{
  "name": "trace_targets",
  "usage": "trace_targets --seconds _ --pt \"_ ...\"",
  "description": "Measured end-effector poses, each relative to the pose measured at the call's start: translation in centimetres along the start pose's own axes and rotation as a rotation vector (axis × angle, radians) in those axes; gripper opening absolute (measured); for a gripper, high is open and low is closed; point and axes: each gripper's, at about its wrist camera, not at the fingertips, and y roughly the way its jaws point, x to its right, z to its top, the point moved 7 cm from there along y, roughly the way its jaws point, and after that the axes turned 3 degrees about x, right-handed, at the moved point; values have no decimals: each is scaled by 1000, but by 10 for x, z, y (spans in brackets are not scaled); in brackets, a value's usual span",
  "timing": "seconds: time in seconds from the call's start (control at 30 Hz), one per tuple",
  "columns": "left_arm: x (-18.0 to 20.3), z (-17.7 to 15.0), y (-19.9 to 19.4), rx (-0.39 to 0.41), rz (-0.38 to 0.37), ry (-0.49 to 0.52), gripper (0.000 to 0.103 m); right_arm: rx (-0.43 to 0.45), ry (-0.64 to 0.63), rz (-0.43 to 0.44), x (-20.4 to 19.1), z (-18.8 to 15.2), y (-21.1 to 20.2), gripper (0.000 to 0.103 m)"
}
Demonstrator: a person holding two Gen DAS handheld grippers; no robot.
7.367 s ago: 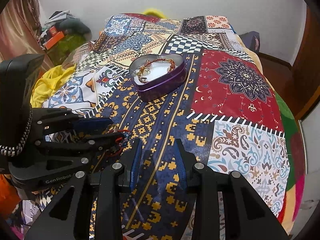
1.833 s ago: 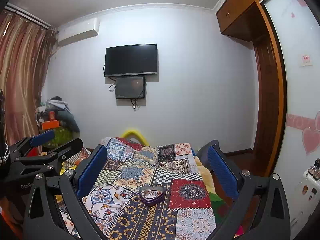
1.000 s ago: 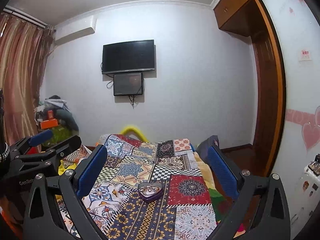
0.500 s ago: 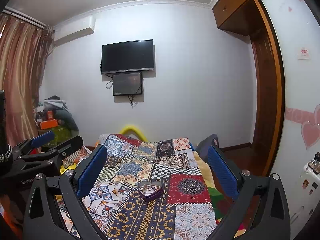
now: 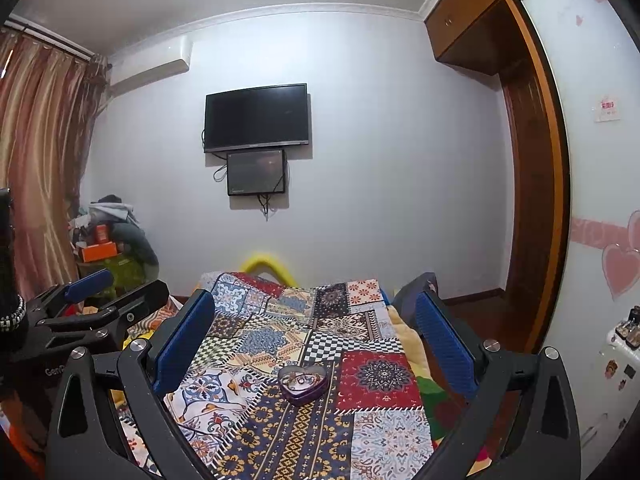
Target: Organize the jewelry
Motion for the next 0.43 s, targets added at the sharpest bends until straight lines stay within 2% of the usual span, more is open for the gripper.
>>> trace_targets --seconds 0.43 --pt "-5 -3 2 -6 2 -9 103 -12 -3 -6 -3 -4 8 100"
